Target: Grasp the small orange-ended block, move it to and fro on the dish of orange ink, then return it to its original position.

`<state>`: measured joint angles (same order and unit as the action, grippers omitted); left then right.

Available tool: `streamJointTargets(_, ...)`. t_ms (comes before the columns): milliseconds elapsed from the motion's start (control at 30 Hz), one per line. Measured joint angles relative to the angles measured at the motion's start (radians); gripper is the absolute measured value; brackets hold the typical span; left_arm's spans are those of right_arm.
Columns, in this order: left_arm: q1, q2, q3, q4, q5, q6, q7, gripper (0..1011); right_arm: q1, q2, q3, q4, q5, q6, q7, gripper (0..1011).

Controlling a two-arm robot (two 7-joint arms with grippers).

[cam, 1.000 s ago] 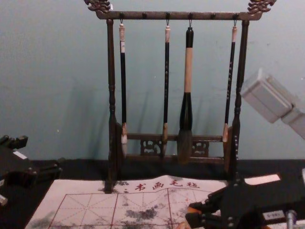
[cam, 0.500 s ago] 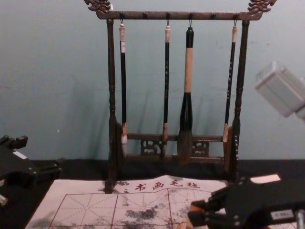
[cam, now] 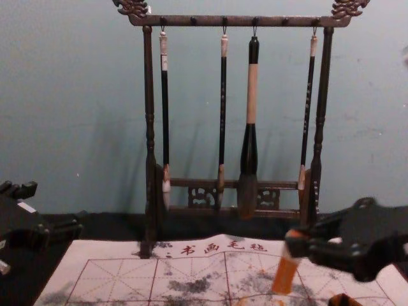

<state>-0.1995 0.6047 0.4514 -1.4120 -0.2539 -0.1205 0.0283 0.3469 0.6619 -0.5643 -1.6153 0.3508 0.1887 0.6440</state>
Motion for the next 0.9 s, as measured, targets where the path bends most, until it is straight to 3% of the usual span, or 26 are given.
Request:
streamJointTargets(467, 0.000, 0.000, 0.000, 0.000, 0.000, 0.000, 0.000, 1001, -0.153, 0.123, 0.146, -0.124, 0.077, 0.001, -0.084, 106)
streamJointTargets(667, 0.000, 0.000, 0.000, 0.000, 0.000, 0.000, 0.000, 1001, -0.211, 0.135, 0.183, -0.151, 0.087, 0.017, -0.125, 106)
streamJointTargets(900, 0.000, 0.000, 0.000, 0.000, 0.000, 0.000, 0.000, 1001, -0.235, 0.125, 0.195, -0.149, 0.088, 0.031, -0.144, 106)
